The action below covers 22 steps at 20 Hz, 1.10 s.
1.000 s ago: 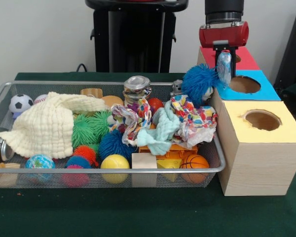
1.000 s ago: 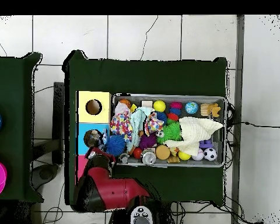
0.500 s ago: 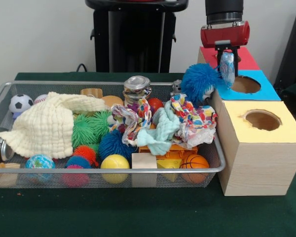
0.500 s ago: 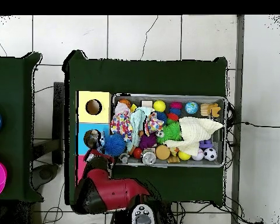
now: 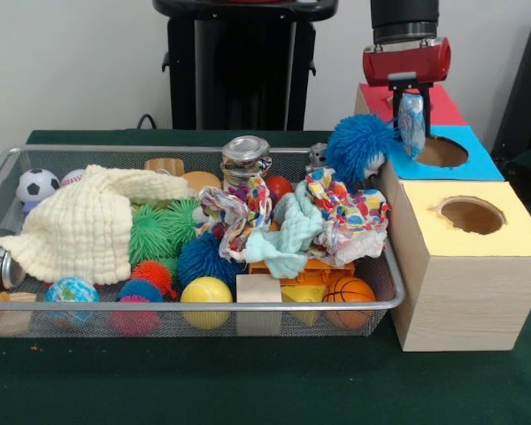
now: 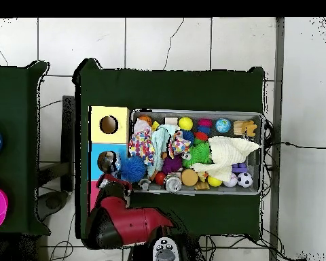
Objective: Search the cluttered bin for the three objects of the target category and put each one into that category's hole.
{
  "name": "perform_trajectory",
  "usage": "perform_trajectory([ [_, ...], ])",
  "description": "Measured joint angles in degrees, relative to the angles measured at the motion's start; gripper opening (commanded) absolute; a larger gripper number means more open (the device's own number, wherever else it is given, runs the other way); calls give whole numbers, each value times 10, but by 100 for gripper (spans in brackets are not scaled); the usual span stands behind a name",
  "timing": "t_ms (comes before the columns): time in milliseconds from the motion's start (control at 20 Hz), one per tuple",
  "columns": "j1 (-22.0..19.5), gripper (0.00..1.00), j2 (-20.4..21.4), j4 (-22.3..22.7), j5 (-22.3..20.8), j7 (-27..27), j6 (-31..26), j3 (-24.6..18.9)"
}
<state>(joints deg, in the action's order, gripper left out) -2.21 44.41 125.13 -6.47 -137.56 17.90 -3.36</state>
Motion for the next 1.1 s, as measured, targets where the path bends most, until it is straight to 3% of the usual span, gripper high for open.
perform_trajectory([
  [1100,19,0,-6,0,0,0,20,-1],
])
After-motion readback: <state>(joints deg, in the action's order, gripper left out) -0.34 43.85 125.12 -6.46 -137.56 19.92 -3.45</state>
